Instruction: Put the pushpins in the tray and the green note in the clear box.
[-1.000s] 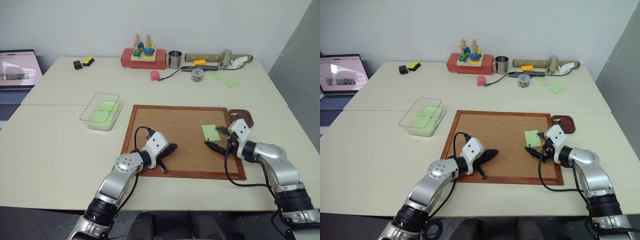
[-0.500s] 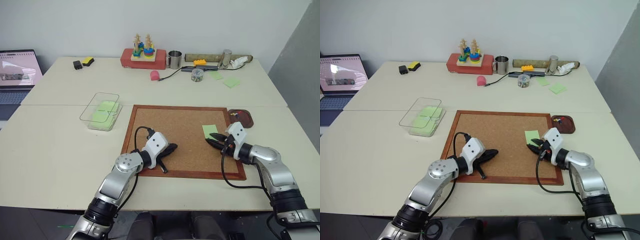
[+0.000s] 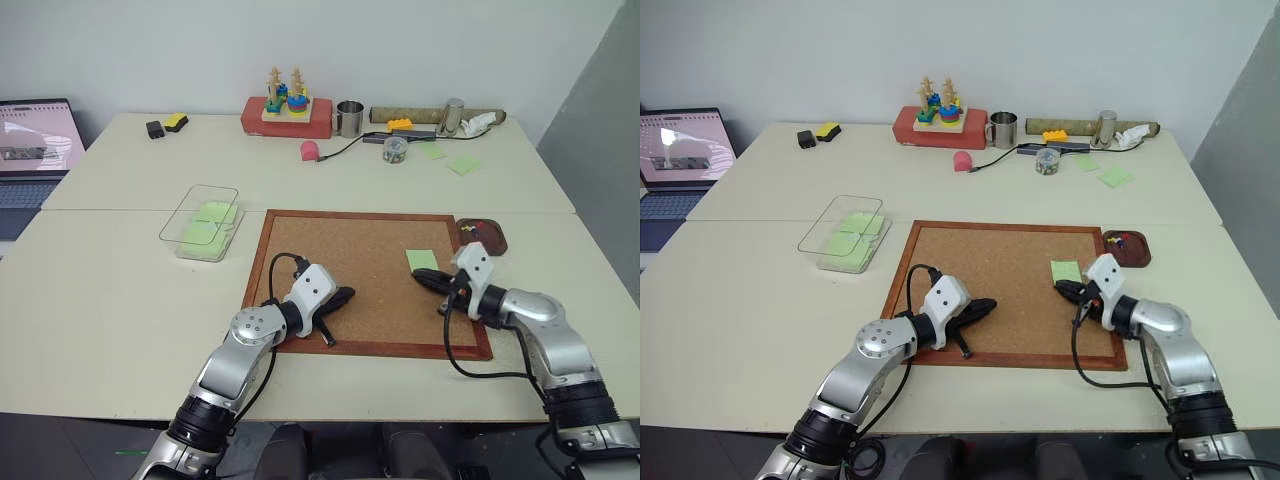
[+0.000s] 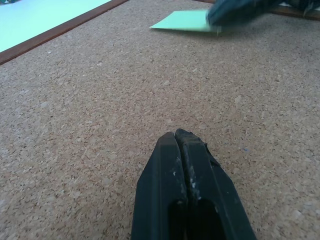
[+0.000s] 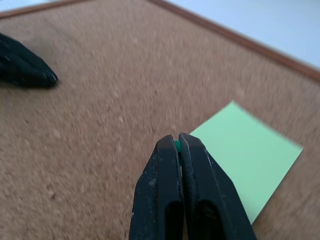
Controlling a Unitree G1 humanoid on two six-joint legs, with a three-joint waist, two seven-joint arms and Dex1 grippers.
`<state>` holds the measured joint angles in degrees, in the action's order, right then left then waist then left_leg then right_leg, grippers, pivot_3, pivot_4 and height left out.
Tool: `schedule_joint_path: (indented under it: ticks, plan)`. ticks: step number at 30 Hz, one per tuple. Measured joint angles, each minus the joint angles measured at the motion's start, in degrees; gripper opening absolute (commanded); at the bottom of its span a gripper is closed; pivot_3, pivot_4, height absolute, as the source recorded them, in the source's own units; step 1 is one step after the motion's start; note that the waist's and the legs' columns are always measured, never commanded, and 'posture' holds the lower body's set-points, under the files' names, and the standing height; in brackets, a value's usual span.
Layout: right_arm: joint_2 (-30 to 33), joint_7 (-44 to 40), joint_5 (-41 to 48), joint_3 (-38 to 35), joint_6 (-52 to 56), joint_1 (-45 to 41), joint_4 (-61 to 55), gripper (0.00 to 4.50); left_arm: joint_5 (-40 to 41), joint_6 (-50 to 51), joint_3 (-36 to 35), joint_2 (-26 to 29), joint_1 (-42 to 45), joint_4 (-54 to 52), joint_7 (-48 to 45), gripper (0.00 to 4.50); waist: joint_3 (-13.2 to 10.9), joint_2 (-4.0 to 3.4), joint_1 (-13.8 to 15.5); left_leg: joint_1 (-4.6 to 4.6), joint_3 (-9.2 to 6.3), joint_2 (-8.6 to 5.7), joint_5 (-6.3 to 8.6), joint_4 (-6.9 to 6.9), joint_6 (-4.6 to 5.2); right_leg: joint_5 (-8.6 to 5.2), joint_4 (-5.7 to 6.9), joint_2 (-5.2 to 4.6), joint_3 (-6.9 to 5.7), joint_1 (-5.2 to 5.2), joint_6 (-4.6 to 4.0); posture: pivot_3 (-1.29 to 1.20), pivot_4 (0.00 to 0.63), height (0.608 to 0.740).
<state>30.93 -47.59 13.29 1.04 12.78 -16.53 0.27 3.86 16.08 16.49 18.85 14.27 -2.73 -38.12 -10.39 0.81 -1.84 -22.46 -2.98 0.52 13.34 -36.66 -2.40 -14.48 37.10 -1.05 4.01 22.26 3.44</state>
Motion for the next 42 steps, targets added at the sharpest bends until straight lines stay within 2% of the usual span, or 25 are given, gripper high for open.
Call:
schedule_joint_path:
  ticks: [7, 9, 13, 15, 18, 21, 23, 29, 38, 41, 42]
  plan:
    - [2.34, -1.07, 0.80, -0.23, -0.02, -0.98, -6.00, 0.03, 0.46, 0.60, -0.32, -0.41, 0.17, 0.01, 0.08, 0.00, 0.01, 0.01, 0.00, 0.01, 0.00, -0.01, 0.00, -0.01, 0.00, 0.00, -0.01, 0.00, 0.01, -0.01, 0.00, 0.00, 0.150, 0.740]
    - [2.80, -1.18, 0.69, 0.12, -0.43, -1.51, -7.23, 0.00, 1.36, 1.30, -0.98, -0.92, 0.17, -0.13, -0.11, 0.38, 0.01, 0.02, 0.00, 0.01, -0.01, 0.00, 0.00, -0.01, 0.00, 0.01, 0.00, -0.01, -0.01, -0.01, 0.01, 0.00, 0.150, 0.740]
    - [3.49, -1.27, -1.94, 1.38, -4.33, -2.51, -8.80, 0.00, 11.15, 12.01, -6.23, -2.55, 0.42, -2.79, -1.56, 1.02, -0.05, 0.10, -0.03, -0.15, -0.05, 0.02, 0.00, -0.02, 0.00, 0.01, -0.01, 0.01, -0.07, 0.10, 0.02, 0.00, 0.150, 0.740]
    - [3.54, -1.09, -3.31, 1.80, -6.46, -2.78, -8.82, 0.00, 18.29, 18.75, -10.66, -3.59, 1.35, -5.28, -1.65, 1.43, -0.12, 0.17, -0.03, -0.35, -0.11, 0.03, 0.00, -0.04, 0.00, 0.02, 0.00, 0.01, -0.12, 0.28, 0.02, 0.00, 0.150, 0.740]
    - [3.54, -0.79, -5.96, 2.60, -11.45, -3.59, -8.72, 0.00, 33.45, 29.41, -19.39, -5.37, 4.17, -9.79, -1.19, 2.02, -0.15, 0.23, 0.00, -0.47, -0.11, 0.03, -0.01, -0.07, -0.01, 0.02, 0.02, -0.01, -0.12, 0.38, 0.03, 0.00, 0.150, 0.740]
    - [3.88, -0.25, -8.48, 2.64, -16.83, -4.67, -7.74, 0.00, 42.92, 35.03, -23.83, -6.13, 4.99, -11.56, -0.62, 2.37, -0.15, 0.23, -0.01, -0.45, -0.10, 0.02, 0.00, -0.06, -0.01, 0.02, 0.01, -0.01, -0.11, 0.37, 0.03, 0.00, 0.150, 0.740]
    - [4.60, 0.60, -11.66, 2.64, -23.59, -5.30, -5.24, 0.00, 49.60, 39.18, -26.24, -7.71, 5.01, -11.54, 1.47, 2.84, -0.17, 0.27, -0.01, -0.45, -0.11, 0.01, -0.01, -0.09, -0.02, 0.03, 0.02, -0.01, -0.11, 0.36, 0.03, 0.00, 0.150, 0.740]
    - [4.96, 1.50, -16.02, 3.77, -36.61, -6.31, -2.26, 0.00, 54.29, 41.14, -27.04, -10.79, 7.60, -8.96, 6.20, 3.94, -0.19, 0.28, 0.06, -0.42, -0.10, -0.02, -0.01, -0.18, -0.03, 0.09, 0.03, -0.01, -0.07, 0.31, -0.01, 0.00, 0.150, 0.740]
    - [5.01, 1.46, -16.76, 5.73, -41.83, -7.03, -2.43, 0.00, 53.60, 38.60, -25.14, -13.06, 11.81, -2.84, 6.98, 3.94, -0.19, 0.30, 0.12, -0.42, -0.10, -0.03, -0.02, -0.18, -0.04, 0.22, 0.01, -0.01, -0.07, 0.29, -0.23, 0.00, 0.150, 0.740]
    - [4.95, 1.44, -16.74, 6.57, -41.85, -7.04, -2.60, 0.00, 51.27, 36.53, -23.35, -13.40, 13.12, -0.86, 6.38, 3.51, -0.19, 0.30, 0.13, -0.41, -0.11, -0.04, -0.02, -0.18, -0.04, 0.23, 0.02, -0.01, -0.07, 0.28, -0.24, 0.00, 0.150, 0.740]
    - [4.95, 1.44, -16.74, 6.80, -41.85, -7.04, -2.68, 0.00, 50.94, 36.00, -22.94, -13.59, 13.17, -0.51, 6.14, 3.22, -0.19, 0.30, 0.13, -0.41, -0.10, -0.04, -0.02, -0.18, -0.04, 0.23, 0.02, -0.01, -0.06, 0.28, -0.24, 0.00, 0.150, 0.740]
